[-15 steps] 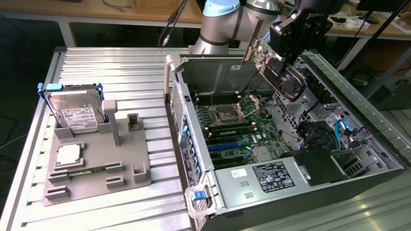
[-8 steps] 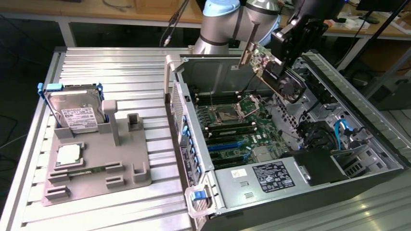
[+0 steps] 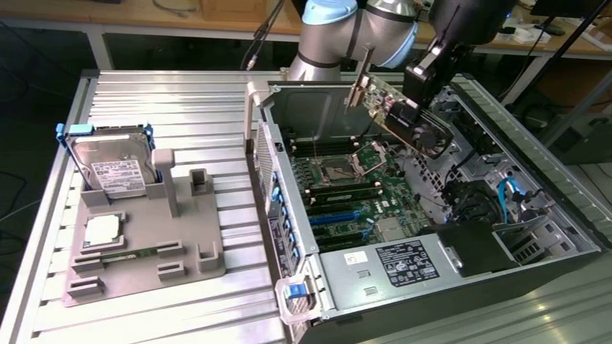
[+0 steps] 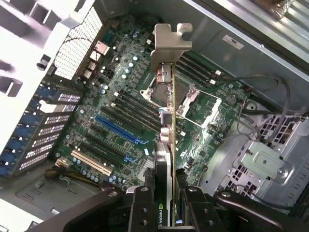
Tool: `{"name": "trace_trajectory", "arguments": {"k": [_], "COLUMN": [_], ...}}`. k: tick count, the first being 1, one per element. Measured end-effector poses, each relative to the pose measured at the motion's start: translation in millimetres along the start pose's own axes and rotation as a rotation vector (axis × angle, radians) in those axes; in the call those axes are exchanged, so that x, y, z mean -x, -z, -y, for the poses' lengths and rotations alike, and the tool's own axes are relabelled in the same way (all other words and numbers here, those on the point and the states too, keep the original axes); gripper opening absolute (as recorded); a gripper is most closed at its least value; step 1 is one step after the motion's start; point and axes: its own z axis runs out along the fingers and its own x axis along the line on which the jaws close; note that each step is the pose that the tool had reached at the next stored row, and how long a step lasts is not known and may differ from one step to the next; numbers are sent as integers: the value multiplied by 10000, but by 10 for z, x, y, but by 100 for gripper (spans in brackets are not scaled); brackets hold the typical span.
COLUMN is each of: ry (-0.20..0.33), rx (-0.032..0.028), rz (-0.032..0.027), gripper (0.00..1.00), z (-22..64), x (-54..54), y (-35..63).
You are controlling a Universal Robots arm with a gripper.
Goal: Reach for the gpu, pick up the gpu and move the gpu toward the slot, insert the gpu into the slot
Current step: 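Insert the gpu into the slot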
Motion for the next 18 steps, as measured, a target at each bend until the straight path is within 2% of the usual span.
{"name": "trace_trajectory", "arguments": {"k": [8,18], "ry": [1550,3375], "rx": [57,124], "rz": [-14,-29], "gripper": [27,27], "z": [3,4], "x": [-2,-5], "y": [-139,-219]}}
